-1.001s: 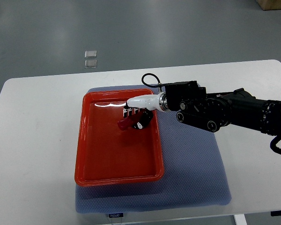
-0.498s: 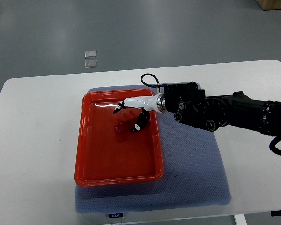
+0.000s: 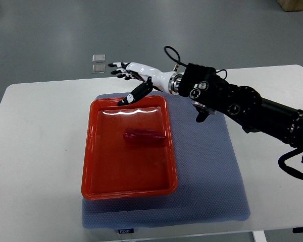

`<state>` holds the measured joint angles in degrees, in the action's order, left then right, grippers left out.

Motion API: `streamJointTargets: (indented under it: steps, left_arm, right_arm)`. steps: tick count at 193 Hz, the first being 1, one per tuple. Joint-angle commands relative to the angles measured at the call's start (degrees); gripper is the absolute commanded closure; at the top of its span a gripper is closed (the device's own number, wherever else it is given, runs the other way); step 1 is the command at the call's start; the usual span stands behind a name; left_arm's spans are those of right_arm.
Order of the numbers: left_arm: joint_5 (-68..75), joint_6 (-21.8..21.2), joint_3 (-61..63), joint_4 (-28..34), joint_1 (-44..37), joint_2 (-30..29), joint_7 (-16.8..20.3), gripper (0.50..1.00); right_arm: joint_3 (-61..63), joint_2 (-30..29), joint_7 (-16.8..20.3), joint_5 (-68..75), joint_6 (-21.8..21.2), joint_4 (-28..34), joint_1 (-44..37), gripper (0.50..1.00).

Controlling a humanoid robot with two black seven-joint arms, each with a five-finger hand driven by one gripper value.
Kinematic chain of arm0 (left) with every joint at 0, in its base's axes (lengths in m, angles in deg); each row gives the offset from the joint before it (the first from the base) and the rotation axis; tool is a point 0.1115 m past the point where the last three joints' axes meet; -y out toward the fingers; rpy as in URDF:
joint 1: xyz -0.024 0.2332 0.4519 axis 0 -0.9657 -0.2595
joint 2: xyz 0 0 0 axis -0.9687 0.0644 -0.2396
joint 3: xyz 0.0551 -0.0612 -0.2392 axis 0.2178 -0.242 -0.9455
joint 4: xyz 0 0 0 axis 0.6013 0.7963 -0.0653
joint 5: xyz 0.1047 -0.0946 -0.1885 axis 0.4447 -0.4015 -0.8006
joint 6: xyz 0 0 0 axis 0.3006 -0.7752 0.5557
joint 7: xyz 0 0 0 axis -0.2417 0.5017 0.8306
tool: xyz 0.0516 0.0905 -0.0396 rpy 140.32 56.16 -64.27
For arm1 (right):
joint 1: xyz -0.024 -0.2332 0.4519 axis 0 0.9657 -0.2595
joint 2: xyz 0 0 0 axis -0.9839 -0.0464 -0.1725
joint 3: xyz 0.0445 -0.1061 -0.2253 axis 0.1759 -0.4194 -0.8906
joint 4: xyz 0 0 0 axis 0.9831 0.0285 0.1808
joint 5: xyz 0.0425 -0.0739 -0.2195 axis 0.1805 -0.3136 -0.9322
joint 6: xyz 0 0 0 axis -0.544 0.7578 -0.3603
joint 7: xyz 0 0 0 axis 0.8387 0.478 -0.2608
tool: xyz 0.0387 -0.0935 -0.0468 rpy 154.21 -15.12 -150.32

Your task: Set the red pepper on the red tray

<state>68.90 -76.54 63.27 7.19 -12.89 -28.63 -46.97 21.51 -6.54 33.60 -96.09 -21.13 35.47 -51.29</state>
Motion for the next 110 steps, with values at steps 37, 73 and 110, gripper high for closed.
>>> streamJointTargets:
  steps: [37, 73, 110]
  left_arm:
    - [0.1, 0.0, 0.1, 0.0, 0.0, 0.0, -0.2, 0.5]
    - [0.1, 0.0, 0.2, 0.0, -0.1, 0.0, -0.4, 0.5]
    - [0.0, 0.1, 0.2, 0.0, -0.1, 0.0, -0.4, 0.5]
  right_arm:
    - [34.0, 2.4, 0.0, 24.0, -3.3, -0.2, 20.2, 0.583]
    - [38.4, 2.2, 0.0, 31.6, -6.4, -1.0, 24.9, 0.583]
    - [38.4, 2.5, 0.0, 33.1, -6.7, -1.0, 25.1, 0.583]
